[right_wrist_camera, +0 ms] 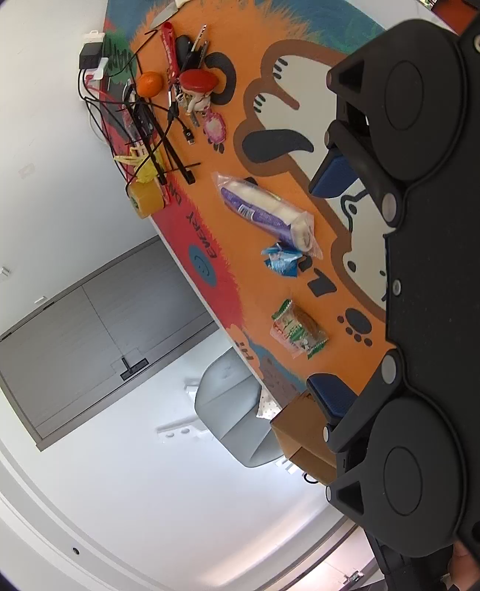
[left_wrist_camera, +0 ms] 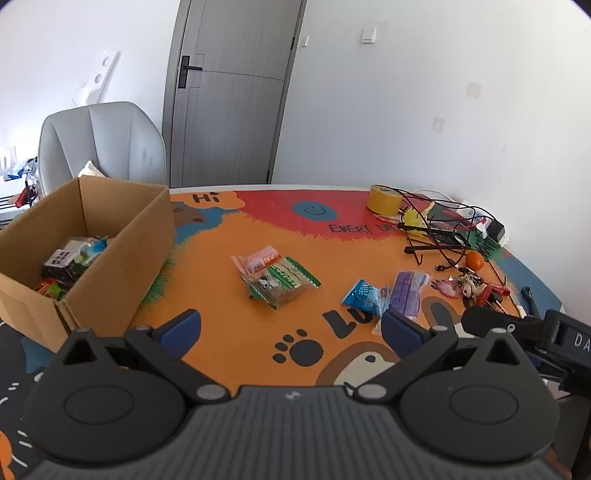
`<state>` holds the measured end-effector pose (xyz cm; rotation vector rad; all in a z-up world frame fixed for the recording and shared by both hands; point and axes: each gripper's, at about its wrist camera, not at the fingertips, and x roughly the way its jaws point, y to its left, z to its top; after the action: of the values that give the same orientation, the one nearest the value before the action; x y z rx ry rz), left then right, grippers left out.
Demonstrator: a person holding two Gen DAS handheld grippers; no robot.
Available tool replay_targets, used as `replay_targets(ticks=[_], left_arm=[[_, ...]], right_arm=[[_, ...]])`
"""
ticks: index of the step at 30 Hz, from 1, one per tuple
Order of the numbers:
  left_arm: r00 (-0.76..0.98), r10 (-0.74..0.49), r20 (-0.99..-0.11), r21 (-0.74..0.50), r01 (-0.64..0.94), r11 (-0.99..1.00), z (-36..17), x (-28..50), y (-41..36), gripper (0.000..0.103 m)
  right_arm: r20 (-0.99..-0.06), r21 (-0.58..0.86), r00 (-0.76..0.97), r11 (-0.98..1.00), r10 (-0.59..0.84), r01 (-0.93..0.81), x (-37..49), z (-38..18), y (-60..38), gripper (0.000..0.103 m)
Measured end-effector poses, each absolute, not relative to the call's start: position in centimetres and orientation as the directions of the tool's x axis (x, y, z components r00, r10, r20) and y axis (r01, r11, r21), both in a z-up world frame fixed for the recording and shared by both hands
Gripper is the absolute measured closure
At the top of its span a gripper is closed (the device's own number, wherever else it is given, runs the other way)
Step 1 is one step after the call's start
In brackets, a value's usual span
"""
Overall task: Organize snacks
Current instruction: 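Move both open grippers back toward the remaining snacks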
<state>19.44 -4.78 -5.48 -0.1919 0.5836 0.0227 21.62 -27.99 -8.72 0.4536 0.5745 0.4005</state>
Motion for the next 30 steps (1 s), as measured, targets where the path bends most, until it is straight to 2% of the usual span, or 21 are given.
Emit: replay_targets(ticks=[13,30], left_arm=[[0.834,-0.042,-0.55,-0.192,-0.076,0.978,-6.5,21.3,-5.1,0.0],[0.814,-0.031,-0.58,-0.213,-0.115,0.97,-8.5,27.2,-4.4,0.005]], right_arm=[[-0.427,0.51,0.782,0.835,0.455,-0.207,22.8,-9.8,-29.0,0.001],[-0.47,0.531,0.757,0.831,0.453,-0.167,28.2,-11.8,-28.8,0.033]])
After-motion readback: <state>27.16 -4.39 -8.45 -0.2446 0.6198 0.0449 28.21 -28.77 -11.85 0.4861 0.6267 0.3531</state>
